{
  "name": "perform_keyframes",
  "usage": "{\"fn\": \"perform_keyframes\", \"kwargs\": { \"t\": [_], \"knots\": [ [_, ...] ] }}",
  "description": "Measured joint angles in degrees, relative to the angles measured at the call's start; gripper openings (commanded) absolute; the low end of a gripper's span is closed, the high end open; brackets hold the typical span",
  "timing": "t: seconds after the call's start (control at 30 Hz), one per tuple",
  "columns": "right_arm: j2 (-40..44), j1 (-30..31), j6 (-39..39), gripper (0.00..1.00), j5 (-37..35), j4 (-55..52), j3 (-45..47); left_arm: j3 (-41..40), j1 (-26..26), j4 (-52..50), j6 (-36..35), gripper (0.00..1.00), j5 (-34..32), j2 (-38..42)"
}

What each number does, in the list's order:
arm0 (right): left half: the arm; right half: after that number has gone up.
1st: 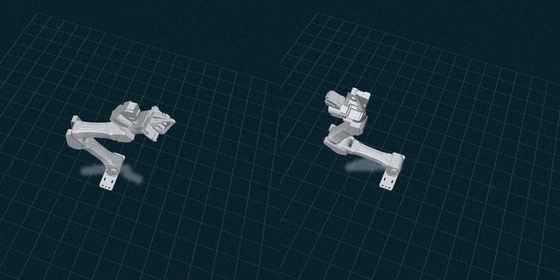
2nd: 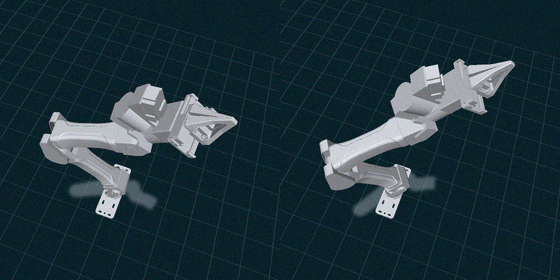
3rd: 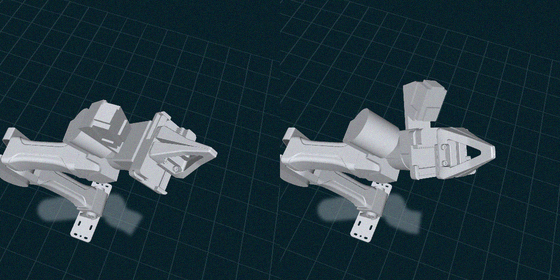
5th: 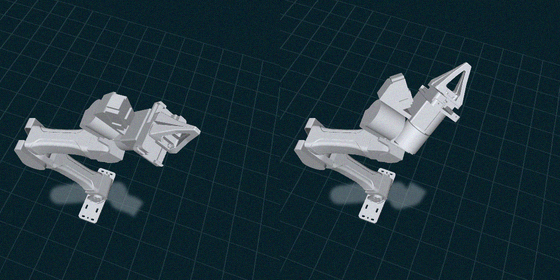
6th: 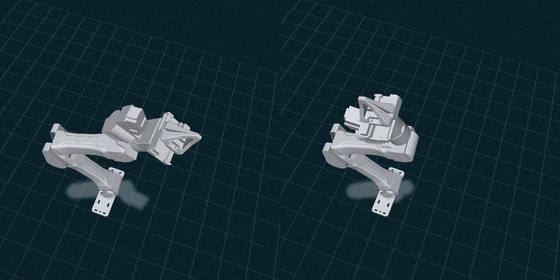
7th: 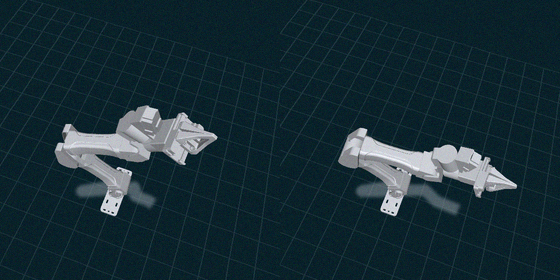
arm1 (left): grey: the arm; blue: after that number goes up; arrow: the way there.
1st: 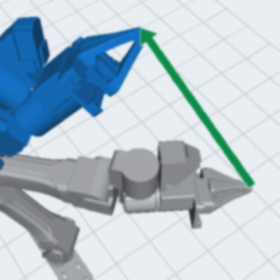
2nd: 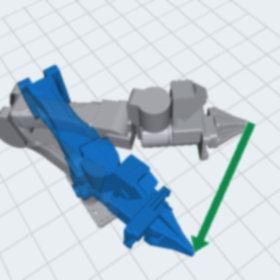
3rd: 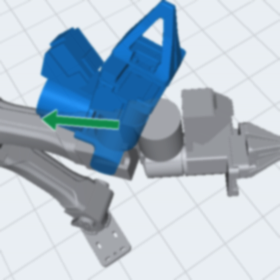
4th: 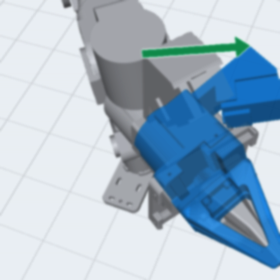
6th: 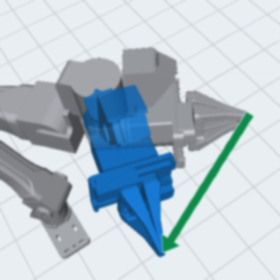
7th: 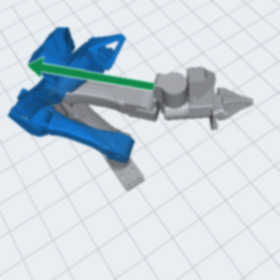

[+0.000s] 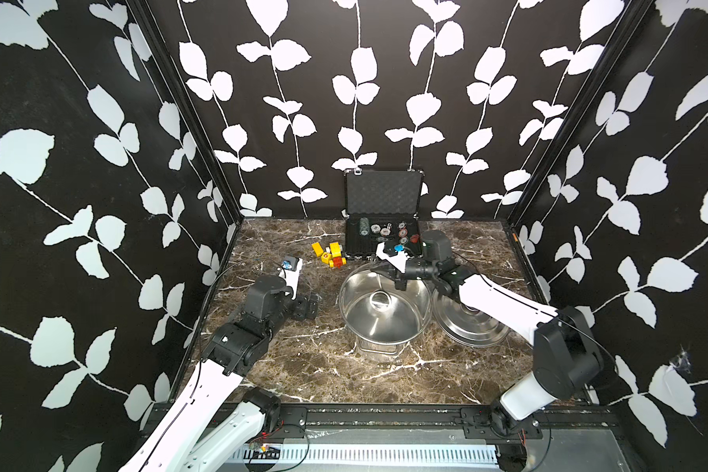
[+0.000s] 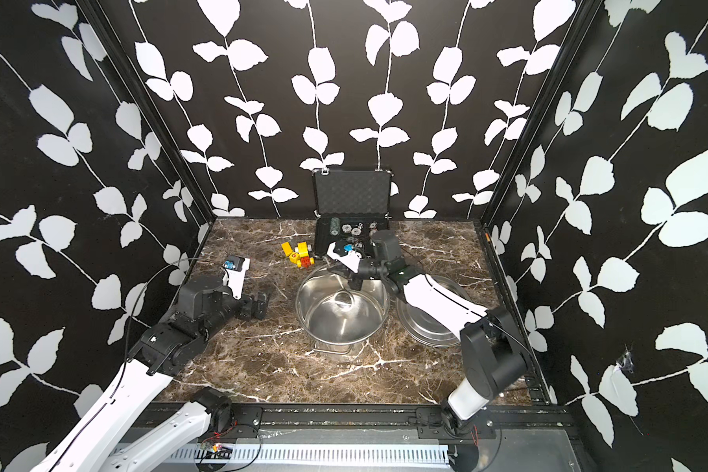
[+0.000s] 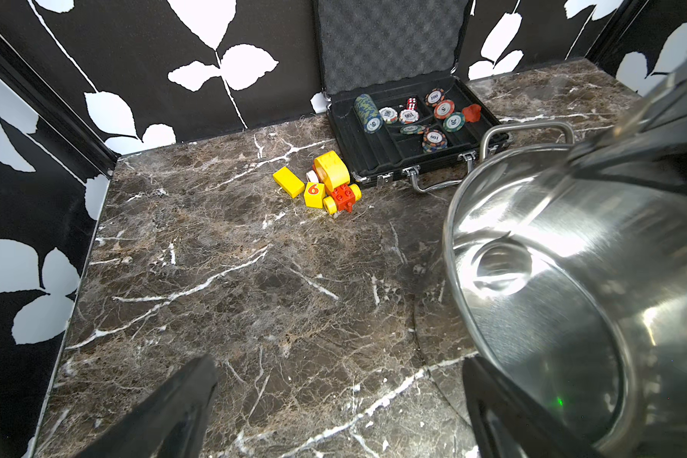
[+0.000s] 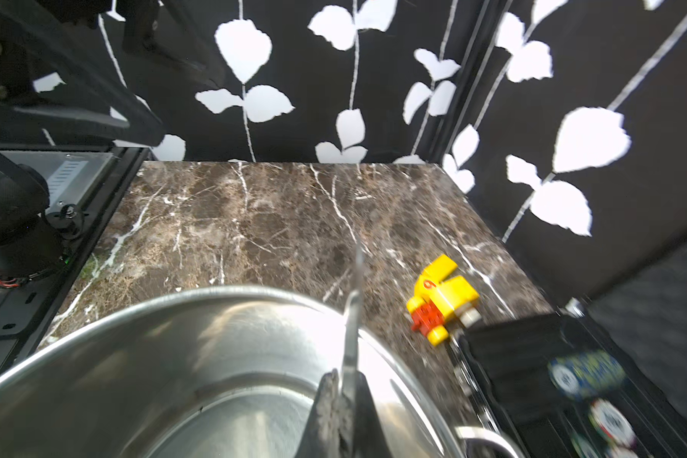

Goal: Stir the soup with a spoon
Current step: Stir the soup in the pan with a stick.

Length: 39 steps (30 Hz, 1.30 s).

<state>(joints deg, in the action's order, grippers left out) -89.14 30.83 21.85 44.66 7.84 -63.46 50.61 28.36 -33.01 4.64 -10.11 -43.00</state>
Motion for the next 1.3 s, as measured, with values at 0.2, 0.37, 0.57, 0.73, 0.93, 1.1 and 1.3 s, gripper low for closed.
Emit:
{"fn": "perform_keyframes", "kwargs": {
  "t": [0.2,0.37,0.57,0.73,0.93,1.1,1.3],
  "knots": [
    [11.41,-3.41,-0.44,0.0,-1.73,-1.75,7.87,0.0,0.0,0.13,0.04,0.99,0.04,-0.59],
    [18.12,-3.63,-1.64,0.0,-2.64,-3.3,13.7,0.0,0.0,0.52,0.09,0.99,0.09,-1.29],
    [23.8,-0.44,-3.74,0.0,-3.32,-5.51,17.99,-0.02,0.0,1.49,0.46,0.99,0.24,-2.23],
    [25.44,7.52,-4.09,0.0,-5.53,-5.55,18.14,-0.42,0.0,1.84,0.85,0.99,0.26,-2.43],
    [17.51,17.92,-2.93,0.0,-10.1,-5.4,12.46,-0.92,0.0,2.58,0.92,0.99,0.24,-2.38],
    [6.38,21.29,-1.9,0.0,-11.17,-2.45,4.48,-1.4,0.0,2.84,0.92,0.99,0.2,-1.22],
    [-3.93,19.85,-1.31,0.0,-11.82,0.07,-2.71,-1.92,0.0,2.8,0.83,0.99,0.04,0.5]
  ]
}}
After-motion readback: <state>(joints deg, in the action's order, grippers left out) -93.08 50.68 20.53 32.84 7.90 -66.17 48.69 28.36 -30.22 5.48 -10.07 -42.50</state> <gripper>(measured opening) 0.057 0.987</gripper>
